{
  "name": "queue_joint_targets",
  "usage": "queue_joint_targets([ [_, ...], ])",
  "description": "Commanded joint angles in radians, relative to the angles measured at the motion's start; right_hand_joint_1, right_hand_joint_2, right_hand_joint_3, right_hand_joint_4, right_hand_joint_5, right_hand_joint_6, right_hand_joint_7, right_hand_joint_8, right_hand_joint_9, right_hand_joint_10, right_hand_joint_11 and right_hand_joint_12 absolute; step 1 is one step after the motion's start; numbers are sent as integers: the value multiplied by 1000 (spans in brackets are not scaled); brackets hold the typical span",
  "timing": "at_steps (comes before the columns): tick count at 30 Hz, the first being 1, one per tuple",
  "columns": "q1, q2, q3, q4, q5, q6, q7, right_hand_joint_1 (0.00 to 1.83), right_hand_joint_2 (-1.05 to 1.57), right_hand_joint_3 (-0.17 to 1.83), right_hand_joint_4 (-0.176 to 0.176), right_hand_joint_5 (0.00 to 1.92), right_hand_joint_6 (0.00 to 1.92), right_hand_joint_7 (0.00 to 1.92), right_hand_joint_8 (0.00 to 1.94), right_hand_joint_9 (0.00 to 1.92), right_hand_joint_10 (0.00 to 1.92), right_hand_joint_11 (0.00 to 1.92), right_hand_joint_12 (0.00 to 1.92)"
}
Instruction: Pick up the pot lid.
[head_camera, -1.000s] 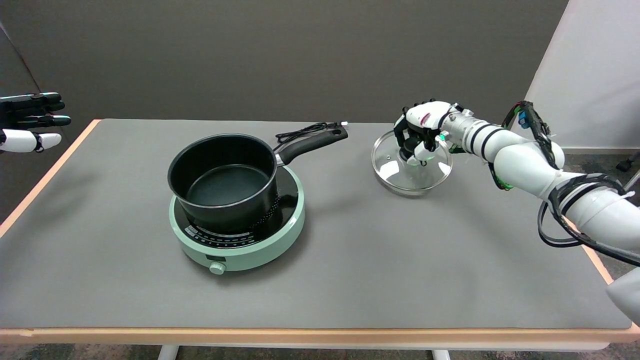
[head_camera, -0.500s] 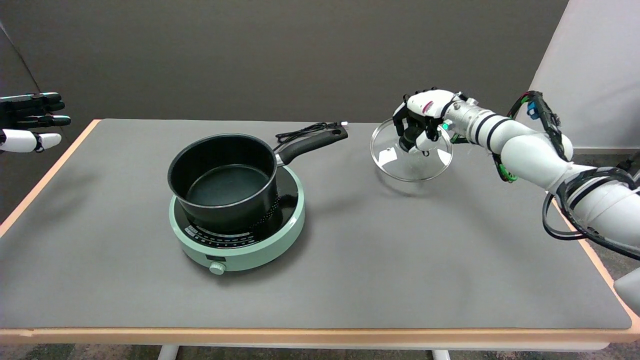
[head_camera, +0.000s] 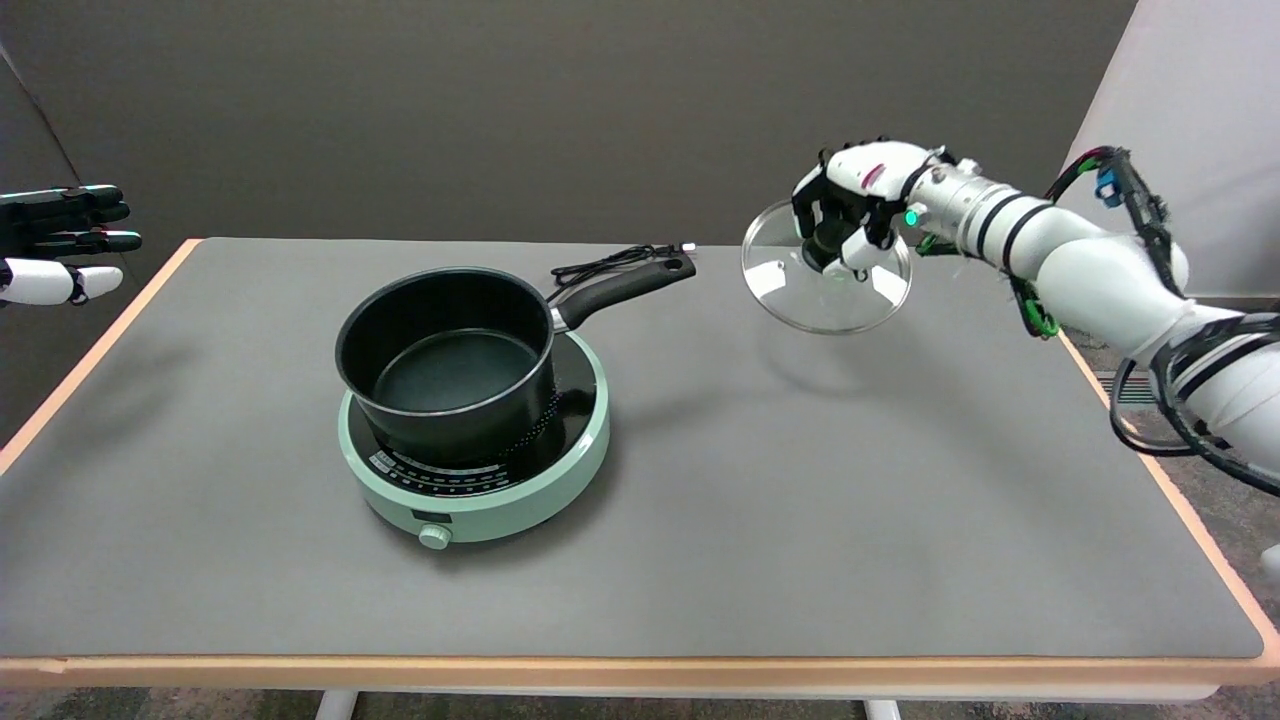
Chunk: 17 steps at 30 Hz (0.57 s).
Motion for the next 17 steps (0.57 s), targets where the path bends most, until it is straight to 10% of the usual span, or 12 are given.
queue_joint_targets([
  [1, 3, 83, 101, 209, 60, -28, -2, 1369, 840, 587, 176, 752, 1112, 946, 1221, 880, 1168, 683, 1119],
  [17, 249, 42, -62, 335, 204, -94, -2, 1369, 836, 600, 176, 751, 1124, 944, 1230, 877, 1192, 686, 1117],
])
